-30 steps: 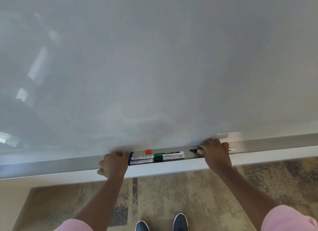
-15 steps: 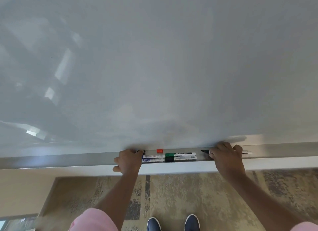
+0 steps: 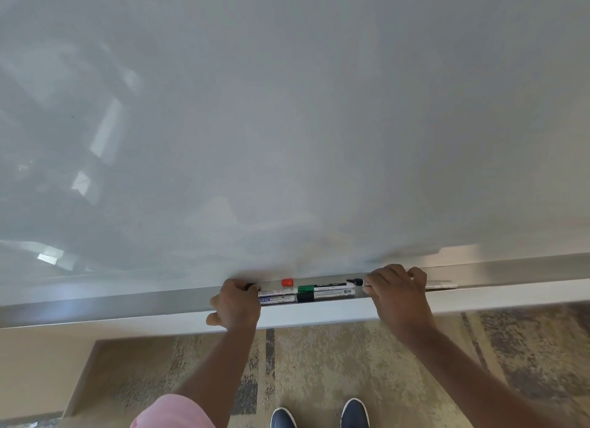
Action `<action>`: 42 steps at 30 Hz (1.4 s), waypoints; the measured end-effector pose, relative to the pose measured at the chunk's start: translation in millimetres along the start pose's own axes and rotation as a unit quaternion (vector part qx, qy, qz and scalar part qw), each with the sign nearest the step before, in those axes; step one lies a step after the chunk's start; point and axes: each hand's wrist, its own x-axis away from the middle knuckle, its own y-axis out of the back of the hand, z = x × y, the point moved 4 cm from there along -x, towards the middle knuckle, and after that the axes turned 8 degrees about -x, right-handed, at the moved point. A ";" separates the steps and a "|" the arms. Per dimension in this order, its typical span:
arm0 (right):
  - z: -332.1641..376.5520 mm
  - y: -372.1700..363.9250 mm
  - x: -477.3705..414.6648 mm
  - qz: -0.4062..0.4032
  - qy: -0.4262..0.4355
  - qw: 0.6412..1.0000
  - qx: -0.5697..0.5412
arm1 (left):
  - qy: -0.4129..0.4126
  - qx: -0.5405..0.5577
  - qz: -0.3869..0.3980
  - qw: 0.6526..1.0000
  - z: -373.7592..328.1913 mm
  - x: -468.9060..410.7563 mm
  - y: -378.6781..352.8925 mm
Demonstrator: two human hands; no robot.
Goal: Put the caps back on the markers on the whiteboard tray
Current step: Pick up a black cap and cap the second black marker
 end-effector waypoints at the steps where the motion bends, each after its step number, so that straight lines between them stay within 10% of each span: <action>1: 4.5 3.1 -0.5 -0.004 0.004 1.000 -0.004 | -0.007 0.022 -0.007 1.000 0.6 0.5 0.6; 7: 36.0 27.7 -9.4 -0.015 0.028 0.999 -0.039 | -0.036 0.191 -0.013 0.981 1.6 11.6 27.9; 19: 145.3 92.8 -31.9 -0.022 0.084 0.982 -0.167 | -0.038 0.532 0.206 0.820 -32.5 96.6 134.8; 42: 205.4 103.8 -18.7 -0.025 0.077 0.991 -0.109 | -0.120 0.519 0.208 0.820 -9.0 115.3 145.8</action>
